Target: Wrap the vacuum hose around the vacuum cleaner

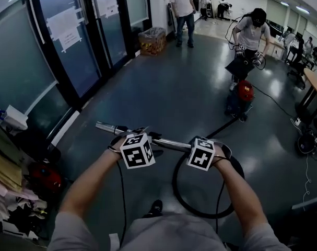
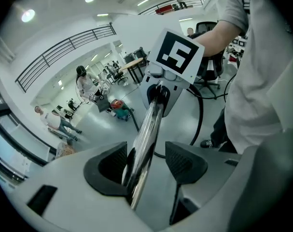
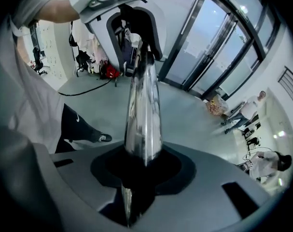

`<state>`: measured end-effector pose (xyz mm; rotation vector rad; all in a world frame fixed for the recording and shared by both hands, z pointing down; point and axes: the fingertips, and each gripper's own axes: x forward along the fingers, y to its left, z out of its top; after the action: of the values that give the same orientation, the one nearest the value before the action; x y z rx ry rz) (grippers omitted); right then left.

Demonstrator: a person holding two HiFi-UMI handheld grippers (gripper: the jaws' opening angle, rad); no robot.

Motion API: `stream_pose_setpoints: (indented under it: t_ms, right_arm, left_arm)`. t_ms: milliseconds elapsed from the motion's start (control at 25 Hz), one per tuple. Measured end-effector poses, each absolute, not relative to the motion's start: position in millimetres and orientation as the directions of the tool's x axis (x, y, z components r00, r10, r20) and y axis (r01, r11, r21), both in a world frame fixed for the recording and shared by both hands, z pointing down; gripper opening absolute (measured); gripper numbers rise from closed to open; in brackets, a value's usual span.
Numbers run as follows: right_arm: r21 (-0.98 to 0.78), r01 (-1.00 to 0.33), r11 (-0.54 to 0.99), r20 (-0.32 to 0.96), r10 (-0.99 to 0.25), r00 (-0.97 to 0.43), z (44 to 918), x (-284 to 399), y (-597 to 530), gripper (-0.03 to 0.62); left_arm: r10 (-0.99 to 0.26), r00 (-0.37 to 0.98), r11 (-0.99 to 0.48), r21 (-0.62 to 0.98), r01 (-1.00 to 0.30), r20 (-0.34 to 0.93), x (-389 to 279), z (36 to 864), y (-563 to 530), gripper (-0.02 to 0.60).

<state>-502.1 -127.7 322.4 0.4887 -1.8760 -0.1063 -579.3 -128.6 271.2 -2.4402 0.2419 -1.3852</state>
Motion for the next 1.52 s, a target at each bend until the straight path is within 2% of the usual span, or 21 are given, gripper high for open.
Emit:
stream_pose_setpoints:
  t_ms: [200,480,760,920,1320,1360,1440,1520]
  right_arm:
    - [0.319,-0.290,0.902,0.910,-0.377,-0.173,333,-498,-153,0.123]
    - [0.305,-0.291,0.907,0.939,-0.338,-0.069,344,-510,-170,0.121]
    - [0.290,-0.315,0.904,0.941,-0.329,-0.075,341,-530,-184,0.121]
    - [0.297,-0.330,0.896,0.939,-0.337,-0.072,337,-521,-184,0.121]
    - [0.290,-0.368,0.884,0.938,-0.338,-0.073,329,-490,-167,0.121]
    - [0.290,-0.367,0.884,0.939,-0.337,-0.070,329,-488,-166,0.121]
    - [0.289,-0.365,0.885,0.941,-0.333,-0.064,331,-482,-163,0.121]
    - [0.284,-0.364,0.887,0.943,-0.326,-0.060,336,-477,-159,0.123]
  left_arm:
    - [-0.224,0.577,-0.940,-0.331,0.087,0.786,-585,281,-150,0.247]
    - [-0.133,0.679,-0.947,-0.295,0.129,0.722,-586,262,-163,0.247]
    - [-0.064,0.622,-0.917,-0.293,0.273,0.781,-563,297,-173,0.247]
    - [-0.096,0.552,-0.882,-0.327,0.339,0.828,-547,322,-181,0.247]
    - [-0.125,0.480,-0.867,-0.331,0.373,0.868,-512,352,-182,0.244]
    - [-0.143,0.482,-0.859,-0.350,0.373,0.865,-510,354,-183,0.234]
    - [-0.174,0.493,-0.849,-0.384,0.364,0.852,-504,356,-184,0.126]
    - [-0.176,0.501,-0.848,-0.389,0.360,0.847,-498,361,-180,0.124]
